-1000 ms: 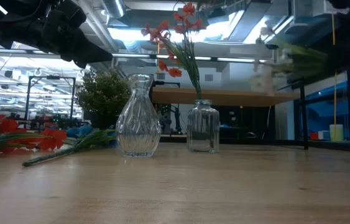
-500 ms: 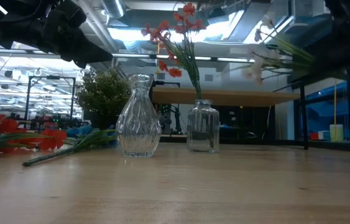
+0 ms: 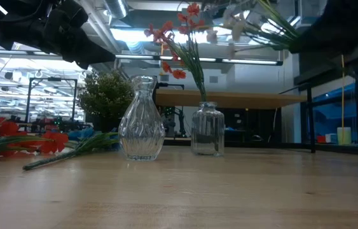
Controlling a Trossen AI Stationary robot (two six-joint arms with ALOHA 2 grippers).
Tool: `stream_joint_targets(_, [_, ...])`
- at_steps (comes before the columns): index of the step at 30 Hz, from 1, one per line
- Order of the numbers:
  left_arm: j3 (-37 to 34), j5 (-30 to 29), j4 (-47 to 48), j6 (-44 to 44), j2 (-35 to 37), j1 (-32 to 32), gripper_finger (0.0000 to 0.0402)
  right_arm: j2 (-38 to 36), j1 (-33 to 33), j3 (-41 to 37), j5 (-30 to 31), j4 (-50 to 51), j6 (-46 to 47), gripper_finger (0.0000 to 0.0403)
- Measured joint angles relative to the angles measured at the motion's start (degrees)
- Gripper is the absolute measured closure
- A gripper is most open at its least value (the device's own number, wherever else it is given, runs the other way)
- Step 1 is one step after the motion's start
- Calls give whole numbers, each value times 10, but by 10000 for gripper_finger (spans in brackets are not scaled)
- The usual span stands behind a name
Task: Pick and place flowers into a vace then onto a shelf
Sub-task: Put the white flowers into the top transparent vase
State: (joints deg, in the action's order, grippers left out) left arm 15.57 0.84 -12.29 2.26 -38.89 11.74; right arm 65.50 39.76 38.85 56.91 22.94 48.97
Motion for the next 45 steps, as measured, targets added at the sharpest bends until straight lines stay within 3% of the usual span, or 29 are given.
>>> stream_joint_targets(9, [0, -2, 0, 0, 0, 0, 398, -6, -67, 0, -94, -80, -169, 392])
stream_joint_targets(14, [0, -2, 0, -6, 0, 0, 398, -15, -89, -18, -105, -111, -239, 391])
stream_joint_targets(19, [0, -2, 0, -11, 0, 0, 398, -77, -112, -127, -122, -272, -301, 391])
stream_joint_targets(24, [0, -24, 0, -15, 0, 0, 398, -147, -129, -197, -210, -456, -459, 391])
stream_joint_targets(28, [0, -40, 0, -15, 0, 0, 398, -177, -148, -217, -223, -479, -498, 391])
stream_joint_targets(32, [0, -61, 0, -15, 0, 0, 398, -171, -171, -236, -235, -542, -523, 391])
stream_joint_targets(37, [0, -70, 0, -2, 0, 0, 398, -145, -194, -270, -243, -693, -574, 391])
stream_joint_targets(45, [0, -72, 0, 0, 0, 0, 398, -63, -218, -295, -322, -879, -616, 391])
